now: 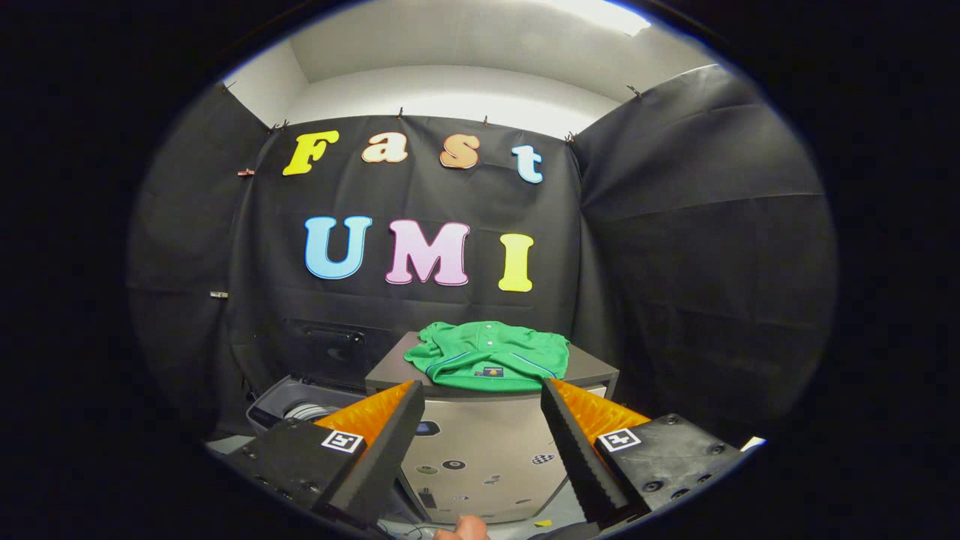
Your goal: Put the clothes into the washing machine and then close the washing machine lid.
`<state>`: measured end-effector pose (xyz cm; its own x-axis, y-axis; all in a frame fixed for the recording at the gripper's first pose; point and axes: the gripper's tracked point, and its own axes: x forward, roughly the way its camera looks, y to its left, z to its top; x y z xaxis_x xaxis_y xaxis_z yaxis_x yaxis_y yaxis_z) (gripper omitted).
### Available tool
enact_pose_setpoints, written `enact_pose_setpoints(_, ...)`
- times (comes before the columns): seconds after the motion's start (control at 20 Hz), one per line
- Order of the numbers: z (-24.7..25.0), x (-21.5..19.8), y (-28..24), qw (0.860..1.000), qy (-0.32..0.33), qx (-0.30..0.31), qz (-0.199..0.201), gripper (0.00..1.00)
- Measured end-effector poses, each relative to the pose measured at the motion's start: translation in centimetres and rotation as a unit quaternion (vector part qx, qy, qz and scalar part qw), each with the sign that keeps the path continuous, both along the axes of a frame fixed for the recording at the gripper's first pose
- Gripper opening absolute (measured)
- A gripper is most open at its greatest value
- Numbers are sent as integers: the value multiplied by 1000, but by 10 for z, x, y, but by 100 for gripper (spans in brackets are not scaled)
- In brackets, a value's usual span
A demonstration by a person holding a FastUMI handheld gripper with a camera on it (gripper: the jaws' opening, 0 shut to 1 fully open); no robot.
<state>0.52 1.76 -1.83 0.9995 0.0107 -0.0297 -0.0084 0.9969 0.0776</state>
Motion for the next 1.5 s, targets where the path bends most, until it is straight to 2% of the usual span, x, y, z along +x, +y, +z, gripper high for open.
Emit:
enact_pose_setpoints(0.25,1,8,-3,1000,-1,2,1,97)
enact_pose_setpoints(0.45,25,23,0,1000,-7,-9,-10,97)
enact_pose_setpoints(0.8,71,91,7,999,22,3,-38,98)
enact_pose_setpoints(1.0,57,132,-14,994,79,-4,-74,98)
enact_pose_setpoints(1.2,32,181,-19,986,145,32,-81,98)
enact_pose_setpoints(1.5,-35,240,-25,957,276,23,-81,98)
